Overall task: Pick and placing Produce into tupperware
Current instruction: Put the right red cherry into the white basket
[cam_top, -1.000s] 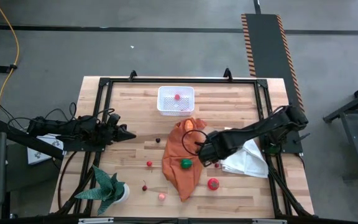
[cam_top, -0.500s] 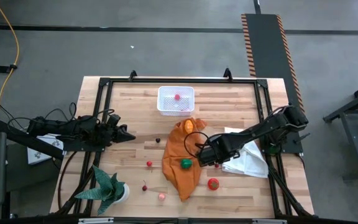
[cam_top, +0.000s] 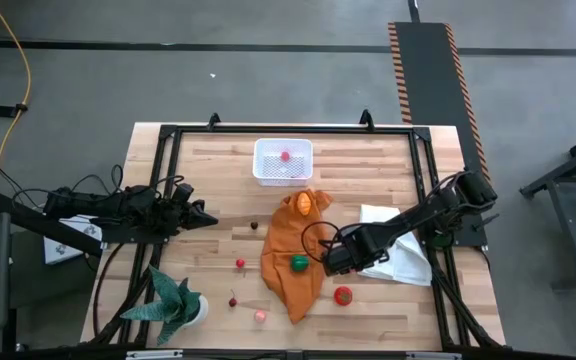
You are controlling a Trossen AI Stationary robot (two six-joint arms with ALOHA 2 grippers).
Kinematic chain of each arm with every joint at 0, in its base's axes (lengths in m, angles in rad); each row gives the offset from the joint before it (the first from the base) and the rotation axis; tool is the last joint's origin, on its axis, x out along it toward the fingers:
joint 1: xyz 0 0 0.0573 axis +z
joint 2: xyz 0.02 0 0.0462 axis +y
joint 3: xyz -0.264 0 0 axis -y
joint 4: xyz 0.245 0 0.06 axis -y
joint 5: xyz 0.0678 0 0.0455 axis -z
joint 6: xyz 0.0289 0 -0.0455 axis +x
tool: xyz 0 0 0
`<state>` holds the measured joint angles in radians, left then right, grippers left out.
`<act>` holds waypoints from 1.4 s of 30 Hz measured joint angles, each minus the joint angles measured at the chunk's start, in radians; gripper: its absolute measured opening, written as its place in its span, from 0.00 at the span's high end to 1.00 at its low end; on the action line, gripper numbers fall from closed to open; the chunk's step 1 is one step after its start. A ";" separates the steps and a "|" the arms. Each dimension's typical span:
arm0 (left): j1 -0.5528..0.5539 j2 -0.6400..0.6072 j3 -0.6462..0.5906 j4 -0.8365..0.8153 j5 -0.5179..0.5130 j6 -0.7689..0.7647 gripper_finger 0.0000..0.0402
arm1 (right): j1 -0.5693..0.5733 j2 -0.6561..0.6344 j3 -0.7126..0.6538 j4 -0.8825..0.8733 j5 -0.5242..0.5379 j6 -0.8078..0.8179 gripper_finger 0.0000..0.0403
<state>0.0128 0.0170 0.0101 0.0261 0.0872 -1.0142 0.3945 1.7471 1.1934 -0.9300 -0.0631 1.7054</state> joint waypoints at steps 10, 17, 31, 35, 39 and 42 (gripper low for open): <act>0.000 0.000 0.000 0.000 0.000 0.000 1.00 | -0.008 0.000 -0.064 0.057 0.002 0.007 0.63; 0.000 0.000 0.000 0.000 0.011 0.000 1.00 | -0.018 0.000 -0.123 0.149 0.002 0.008 0.63; 0.000 0.000 0.000 0.001 0.011 0.000 1.00 | -0.036 0.000 -0.150 0.185 -0.006 -0.001 0.63; 0.000 0.000 0.000 0.001 0.011 0.000 1.00 | -0.037 0.000 -0.150 0.185 -0.006 -0.003 0.63; 0.000 0.000 0.000 0.001 0.011 0.000 1.00 | -0.037 0.000 -0.150 0.184 -0.012 -0.006 0.63; 0.000 0.000 0.000 0.001 0.011 -0.001 1.00 | -0.037 0.000 -0.150 0.183 -0.019 -0.012 0.63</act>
<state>0.0128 0.0170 0.0098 0.0269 0.0982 -1.0149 0.3580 1.7473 1.0439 -0.7468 -0.0818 1.6936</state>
